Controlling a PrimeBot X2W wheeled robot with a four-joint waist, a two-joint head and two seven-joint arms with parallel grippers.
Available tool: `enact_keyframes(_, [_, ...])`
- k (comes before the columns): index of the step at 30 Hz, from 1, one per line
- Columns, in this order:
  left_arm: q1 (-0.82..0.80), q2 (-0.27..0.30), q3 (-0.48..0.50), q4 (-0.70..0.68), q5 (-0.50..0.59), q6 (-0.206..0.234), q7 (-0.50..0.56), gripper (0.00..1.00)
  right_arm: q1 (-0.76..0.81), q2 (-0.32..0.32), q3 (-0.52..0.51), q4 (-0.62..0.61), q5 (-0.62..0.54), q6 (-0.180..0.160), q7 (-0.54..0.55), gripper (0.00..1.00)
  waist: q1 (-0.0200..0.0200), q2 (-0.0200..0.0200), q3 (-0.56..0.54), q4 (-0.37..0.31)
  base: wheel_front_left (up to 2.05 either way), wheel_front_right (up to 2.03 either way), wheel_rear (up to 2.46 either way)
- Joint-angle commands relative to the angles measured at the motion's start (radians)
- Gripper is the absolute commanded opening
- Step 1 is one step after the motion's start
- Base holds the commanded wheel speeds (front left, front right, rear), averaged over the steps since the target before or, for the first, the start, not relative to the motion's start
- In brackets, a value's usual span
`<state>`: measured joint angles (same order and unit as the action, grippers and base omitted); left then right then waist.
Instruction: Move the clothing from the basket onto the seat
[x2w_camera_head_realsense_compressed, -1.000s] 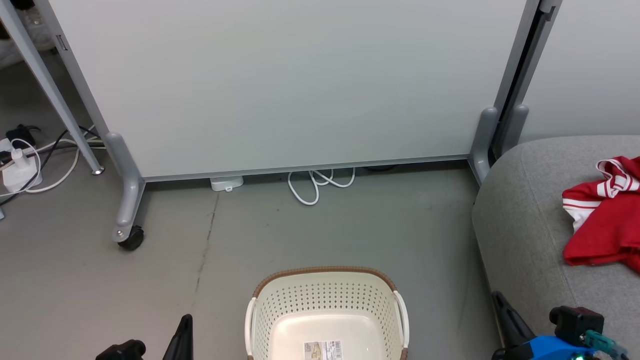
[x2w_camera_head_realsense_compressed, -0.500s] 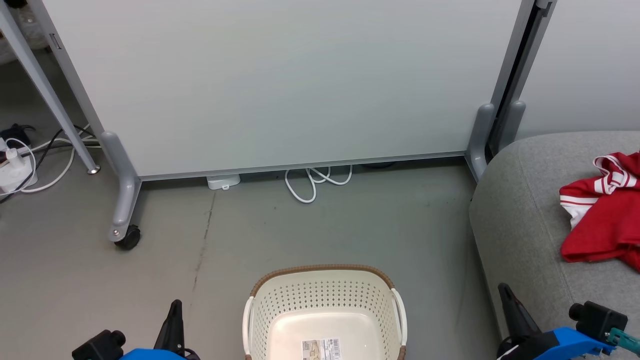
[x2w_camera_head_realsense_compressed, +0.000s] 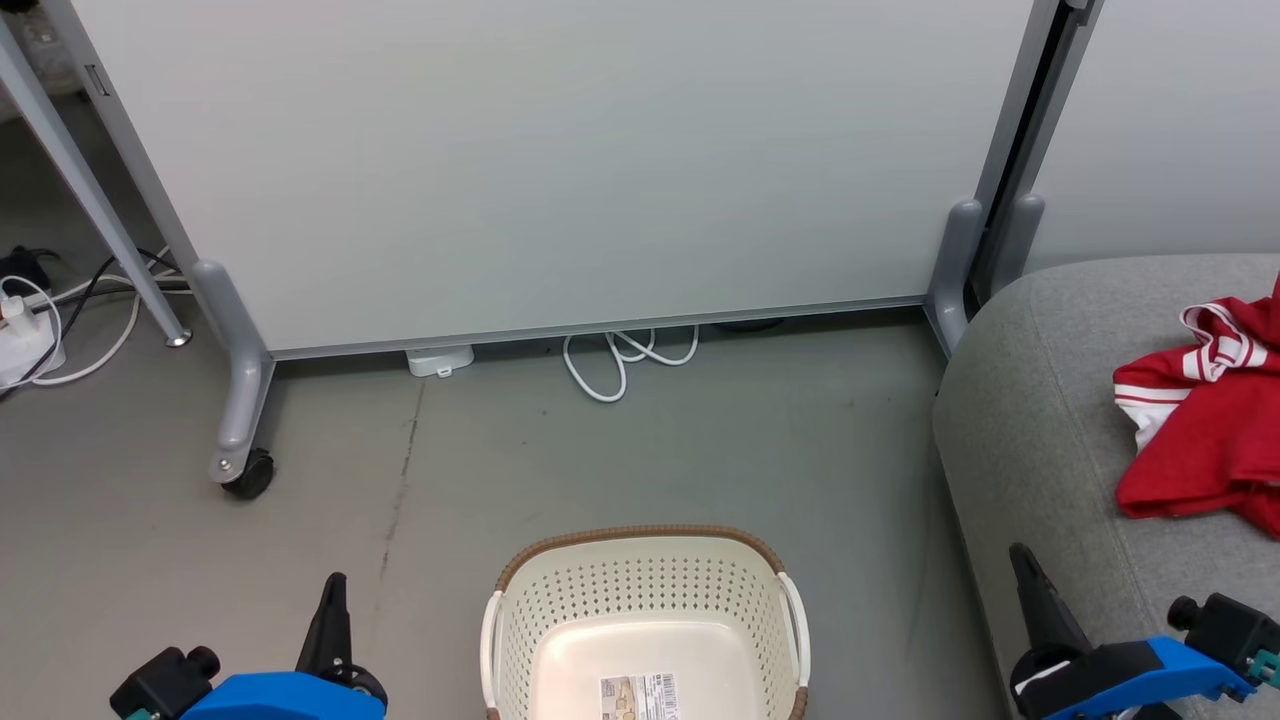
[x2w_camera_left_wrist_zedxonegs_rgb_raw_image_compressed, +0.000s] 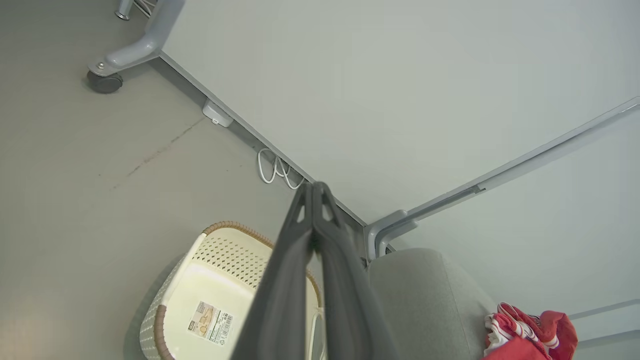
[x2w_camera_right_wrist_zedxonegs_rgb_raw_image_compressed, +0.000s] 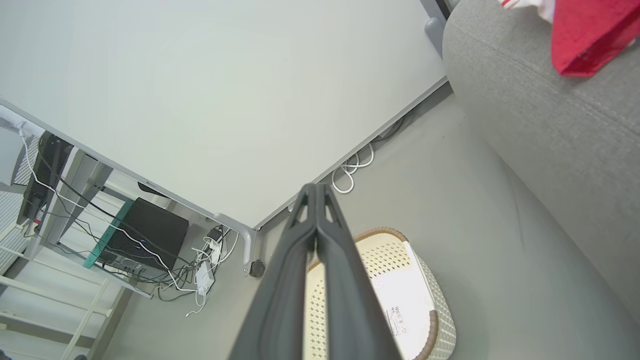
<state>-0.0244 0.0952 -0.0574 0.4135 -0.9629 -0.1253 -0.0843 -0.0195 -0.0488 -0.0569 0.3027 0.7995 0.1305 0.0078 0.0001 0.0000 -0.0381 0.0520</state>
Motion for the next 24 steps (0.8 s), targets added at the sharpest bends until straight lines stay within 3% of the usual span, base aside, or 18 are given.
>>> enact_keyframes(1, [-0.032,0.002,0.013,-0.02,-0.029,-0.003,0.008,0.0,-0.033,-0.002,-0.005,-0.018,0.039,0.0,0.005,0.0,-0.0001,0.0,0.001,-0.001,0.0,0.0,0.0])
enact_keyframes(24, [-0.054,-0.015,0.07,-0.073,-0.241,-0.005,0.074,0.0,-0.054,-0.002,-0.024,-0.033,0.303,0.0,0.041,0.0,-0.0001,0.0,0.012,-0.015,0.0,0.0,0.0])
